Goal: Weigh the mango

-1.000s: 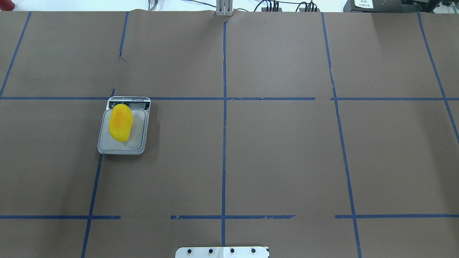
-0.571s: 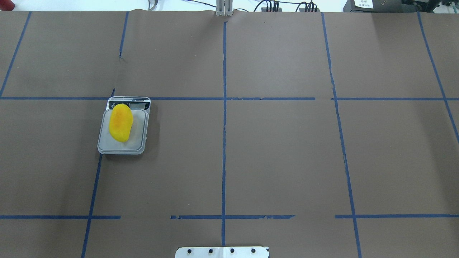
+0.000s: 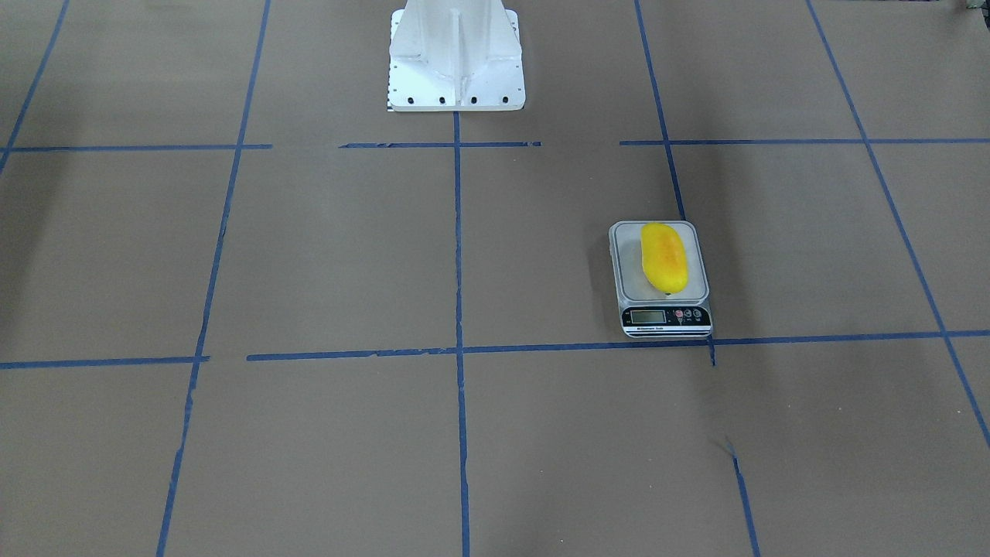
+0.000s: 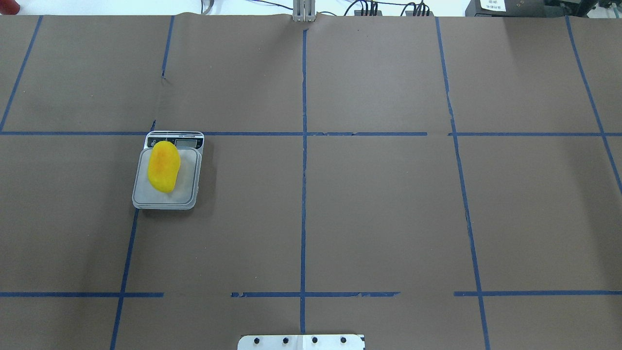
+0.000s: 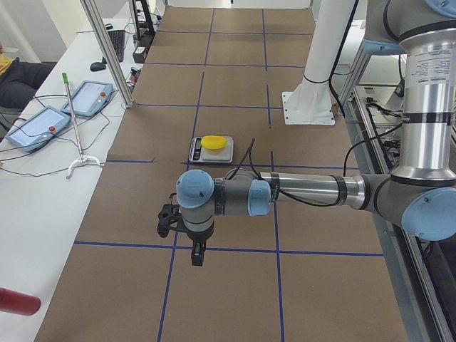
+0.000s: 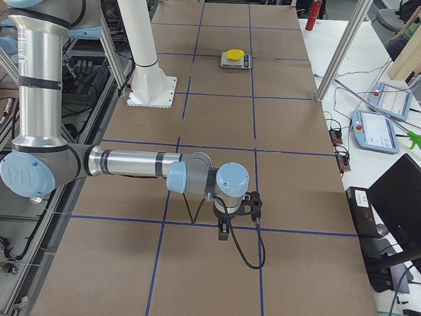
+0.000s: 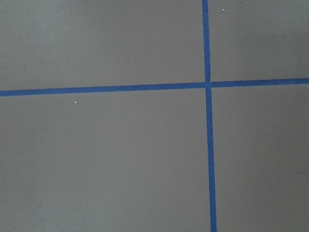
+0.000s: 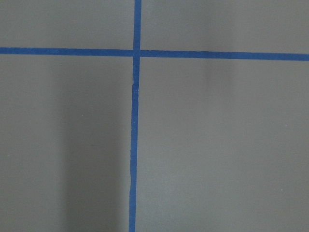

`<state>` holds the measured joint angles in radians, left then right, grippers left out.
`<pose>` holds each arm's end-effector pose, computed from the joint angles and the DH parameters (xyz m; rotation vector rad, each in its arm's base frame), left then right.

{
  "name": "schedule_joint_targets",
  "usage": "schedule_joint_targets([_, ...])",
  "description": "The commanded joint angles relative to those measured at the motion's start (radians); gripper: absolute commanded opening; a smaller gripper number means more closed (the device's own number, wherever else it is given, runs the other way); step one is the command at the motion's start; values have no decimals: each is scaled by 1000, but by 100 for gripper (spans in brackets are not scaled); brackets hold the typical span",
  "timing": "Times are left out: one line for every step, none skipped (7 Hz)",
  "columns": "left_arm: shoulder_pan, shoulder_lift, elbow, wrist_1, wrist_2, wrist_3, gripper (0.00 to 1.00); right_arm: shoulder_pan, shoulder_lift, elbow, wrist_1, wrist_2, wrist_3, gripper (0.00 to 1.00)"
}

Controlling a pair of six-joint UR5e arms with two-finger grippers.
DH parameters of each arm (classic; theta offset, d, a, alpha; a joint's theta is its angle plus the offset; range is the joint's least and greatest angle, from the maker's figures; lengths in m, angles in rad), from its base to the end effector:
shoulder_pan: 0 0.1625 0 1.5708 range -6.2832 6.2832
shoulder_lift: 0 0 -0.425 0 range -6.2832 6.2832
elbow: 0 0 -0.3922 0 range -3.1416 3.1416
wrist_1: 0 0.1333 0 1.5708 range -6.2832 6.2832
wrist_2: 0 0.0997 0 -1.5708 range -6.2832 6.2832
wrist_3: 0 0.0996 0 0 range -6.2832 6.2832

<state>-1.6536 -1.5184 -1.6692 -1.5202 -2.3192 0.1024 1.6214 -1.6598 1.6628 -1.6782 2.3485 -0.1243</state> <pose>-0.1041 -0.4619 0.6423 0.0648 0.7456 0.0170 0.0859 -0.4424 0.6656 -0.0308 -0.7826 -0.0293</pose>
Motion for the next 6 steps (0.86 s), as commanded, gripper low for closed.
schedule_joint_targets([0,0,-1,0,0,0,100,0,0,0,0,0,0,100])
schedule_joint_targets([0,-2,-3,0,0,0,100,0,0,0,0,0,0,100])
schedule_joint_targets([0,0,-3,0,0,0,100,0,0,0,0,0,0,100])
schedule_joint_targets([0,0,-3,0,0,0,100,0,2,0,0,0,0,100])
schedule_joint_targets([2,-3,-3,-2,0,0,100,0,0,0,0,0,0,100])
schedule_joint_targets([2,-11,0,0,0,0,100,0,0,0,0,0,0,100])
